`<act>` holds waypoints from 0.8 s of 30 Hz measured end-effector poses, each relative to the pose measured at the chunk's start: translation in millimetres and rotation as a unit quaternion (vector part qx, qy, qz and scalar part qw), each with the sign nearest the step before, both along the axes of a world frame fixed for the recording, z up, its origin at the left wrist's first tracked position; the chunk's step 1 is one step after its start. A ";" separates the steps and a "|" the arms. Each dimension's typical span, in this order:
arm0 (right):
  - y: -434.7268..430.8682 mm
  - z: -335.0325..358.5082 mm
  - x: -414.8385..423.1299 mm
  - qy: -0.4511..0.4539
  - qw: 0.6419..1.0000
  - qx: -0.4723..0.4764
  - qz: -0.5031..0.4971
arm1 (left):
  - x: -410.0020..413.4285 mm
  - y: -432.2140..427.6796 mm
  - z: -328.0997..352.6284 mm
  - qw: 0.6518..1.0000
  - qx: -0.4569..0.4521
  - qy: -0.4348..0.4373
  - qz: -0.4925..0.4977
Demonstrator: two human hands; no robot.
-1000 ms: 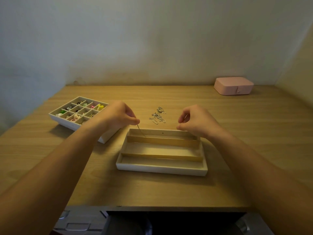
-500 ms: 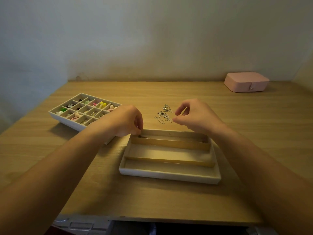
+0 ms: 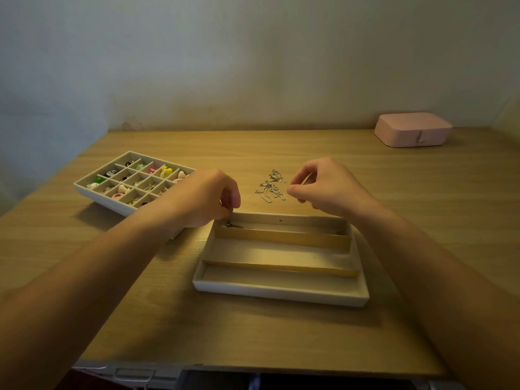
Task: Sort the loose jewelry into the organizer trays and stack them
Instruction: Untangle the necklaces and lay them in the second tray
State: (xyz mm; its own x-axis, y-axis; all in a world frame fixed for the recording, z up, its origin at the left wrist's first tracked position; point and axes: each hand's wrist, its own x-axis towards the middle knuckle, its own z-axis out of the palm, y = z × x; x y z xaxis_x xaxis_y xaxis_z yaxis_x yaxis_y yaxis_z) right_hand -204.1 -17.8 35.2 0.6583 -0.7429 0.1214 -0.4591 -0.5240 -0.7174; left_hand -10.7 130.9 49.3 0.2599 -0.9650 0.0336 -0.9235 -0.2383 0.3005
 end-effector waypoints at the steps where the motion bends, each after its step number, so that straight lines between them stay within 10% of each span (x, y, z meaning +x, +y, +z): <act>1: -0.8 0.1 -0.2 0.001 1.000 -0.001 0.000 | 0.2 0.3 -0.7 1.000 -0.005 -0.003 0.000; 24: -33.3 -9.2 57.0 0.161 0.982 0.046 0.090 | 6.0 -76.0 -18.3 0.995 0.011 0.077 0.057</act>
State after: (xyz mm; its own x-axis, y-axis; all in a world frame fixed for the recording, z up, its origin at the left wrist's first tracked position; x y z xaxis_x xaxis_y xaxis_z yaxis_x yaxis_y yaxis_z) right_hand -147.1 -51.1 26.0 0.7730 -0.6090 -0.1777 -0.5762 -0.5568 -0.5983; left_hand -4.7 54.9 31.0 0.3678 -0.9292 -0.0363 -0.8338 -0.3469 0.4294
